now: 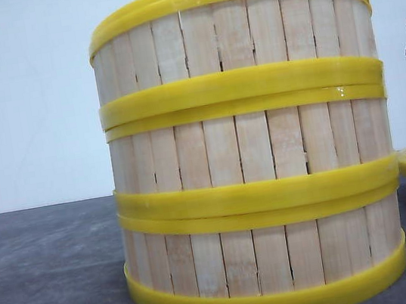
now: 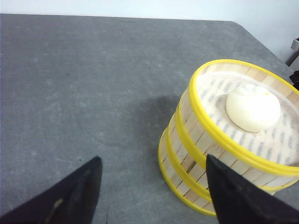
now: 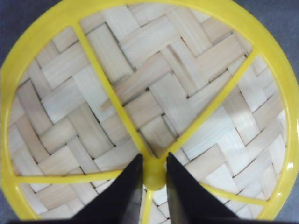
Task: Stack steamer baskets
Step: 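Grasp the woven bamboo lid at its centre hub with the right gripper, then lift the lid with the right gripper and carry it over the stack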
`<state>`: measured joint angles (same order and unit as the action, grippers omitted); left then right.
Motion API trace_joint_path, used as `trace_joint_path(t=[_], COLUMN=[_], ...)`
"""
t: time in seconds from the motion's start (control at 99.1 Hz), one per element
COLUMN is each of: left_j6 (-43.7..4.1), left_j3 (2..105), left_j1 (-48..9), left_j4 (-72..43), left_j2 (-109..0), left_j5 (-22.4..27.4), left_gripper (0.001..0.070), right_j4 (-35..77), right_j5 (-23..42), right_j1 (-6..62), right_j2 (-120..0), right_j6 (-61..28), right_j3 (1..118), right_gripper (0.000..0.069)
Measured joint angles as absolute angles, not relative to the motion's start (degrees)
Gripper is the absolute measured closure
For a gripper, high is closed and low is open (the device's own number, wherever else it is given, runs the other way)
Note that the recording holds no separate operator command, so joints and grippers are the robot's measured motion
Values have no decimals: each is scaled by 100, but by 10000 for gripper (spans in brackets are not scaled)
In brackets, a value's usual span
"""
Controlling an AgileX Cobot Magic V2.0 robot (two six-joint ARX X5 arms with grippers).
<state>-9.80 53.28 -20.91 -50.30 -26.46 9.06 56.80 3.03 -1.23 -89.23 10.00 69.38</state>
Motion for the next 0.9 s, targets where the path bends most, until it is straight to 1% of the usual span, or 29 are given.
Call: trace_joint_path(t=[0.171,0.323,0.565,0.656,0.746,0.827,0.898], left_j6=[-941,-917,-899,-899,-899,-899,-899], left_j3=[5330,5330,5330,5328,5330,5328,5330], left_j1=[-2091,-2091,-2091,-2091,-2091,-2091,-2091], left_j4=[-5030,-5030,-4969,-4965,-4963,-4954,-4945], left_j2=[-2646,-2646,-2646,-2646,-2646,-2646,-2646], left_j5=[904,904,904,904,904,904,904], left_gripper=[283,283,283,283,283,283,283], right_j4=[5730,5848,5889,5911,5911,5935,5935], right_j5=[301,281,-56,-320,-781,-1173,-1367], right_j1=[-123,-123,-58,67,250,491,775], right_j2=[-8923,-8829,-7942,-7550,-7170,-6858,-6659], right_j6=[928,880,873,825,781,777,779], right_j3=[7000,7282,8036,8154,8200,8200,8202], right_gripper=[633,633,633,633,633,634,635])
